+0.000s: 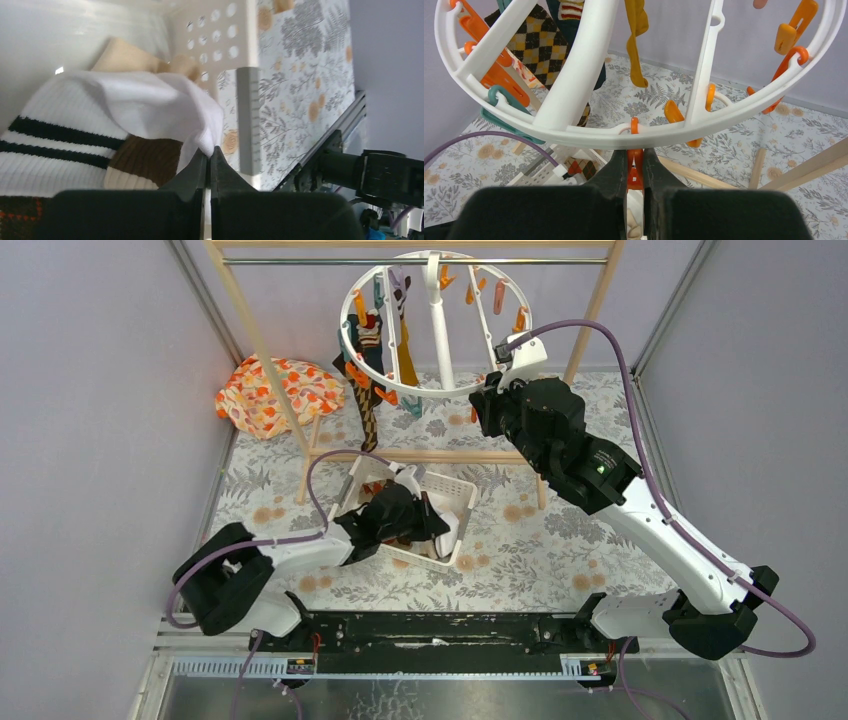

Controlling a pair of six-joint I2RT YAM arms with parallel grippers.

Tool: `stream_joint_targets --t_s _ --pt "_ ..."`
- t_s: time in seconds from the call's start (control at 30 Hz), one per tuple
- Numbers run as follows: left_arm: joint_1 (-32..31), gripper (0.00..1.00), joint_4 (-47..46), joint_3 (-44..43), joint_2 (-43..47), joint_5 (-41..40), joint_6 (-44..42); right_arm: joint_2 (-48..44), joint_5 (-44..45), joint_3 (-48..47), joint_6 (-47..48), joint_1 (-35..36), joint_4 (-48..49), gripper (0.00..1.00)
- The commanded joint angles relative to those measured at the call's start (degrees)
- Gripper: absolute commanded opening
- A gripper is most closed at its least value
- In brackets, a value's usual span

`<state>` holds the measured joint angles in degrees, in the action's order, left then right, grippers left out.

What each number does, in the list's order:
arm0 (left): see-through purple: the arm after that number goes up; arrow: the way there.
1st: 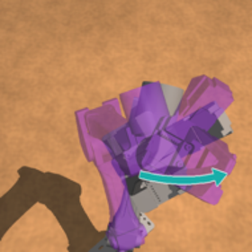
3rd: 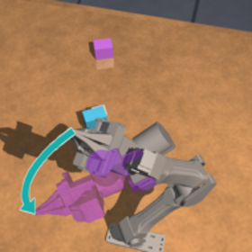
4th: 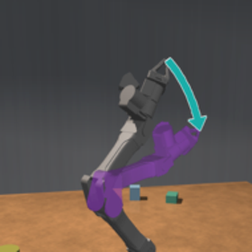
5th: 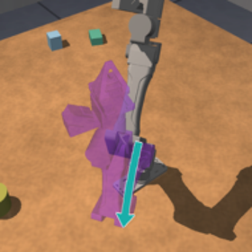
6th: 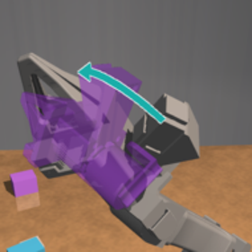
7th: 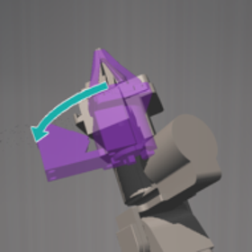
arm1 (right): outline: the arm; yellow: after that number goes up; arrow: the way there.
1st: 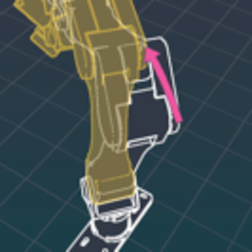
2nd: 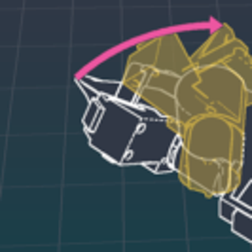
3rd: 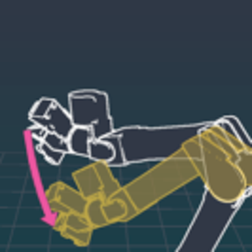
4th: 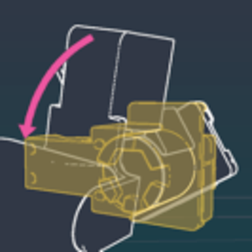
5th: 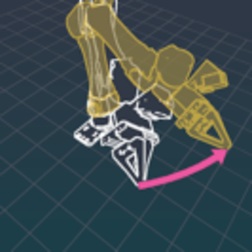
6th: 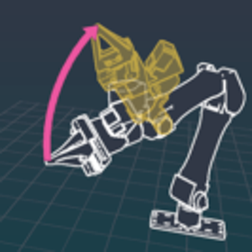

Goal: Clip the socks to the hanger
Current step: Pick up the sock from the bin.

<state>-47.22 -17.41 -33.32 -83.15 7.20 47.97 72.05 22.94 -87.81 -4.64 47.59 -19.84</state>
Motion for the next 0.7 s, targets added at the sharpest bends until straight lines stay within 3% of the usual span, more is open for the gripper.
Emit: stream_joint_targets --t_s 0.0,0.13,0.33,0.5,0.67 --pt "-0.2 0.00 2.6 -2.0 6.8 -5.7 -2.6 -0.9 0.1 0.3 -1.1 -0.7 2.4 0.00" --pt "-0.1 0.00 8.2 -3.7 12.7 -9.3 -4.5 -1.0 -0.2 0.6 -1.3 -0.8 2.5 0.00" --pt "-0.1 0.00 9.2 -5.0 17.7 -4.8 -2.8 -0.7 -0.5 0.5 -1.6 -0.8 2.8 0.00" --pt "-0.3 0.00 8.2 -6.2 16.9 1.6 -0.5 -0.8 -0.8 0.4 -1.5 -0.8 2.9 0.00" --pt "-1.2 0.00 7.6 -7.3 15.8 2.0 0.3 -1.0 -0.7 0.7 -1.6 -0.9 3.0 0.00"
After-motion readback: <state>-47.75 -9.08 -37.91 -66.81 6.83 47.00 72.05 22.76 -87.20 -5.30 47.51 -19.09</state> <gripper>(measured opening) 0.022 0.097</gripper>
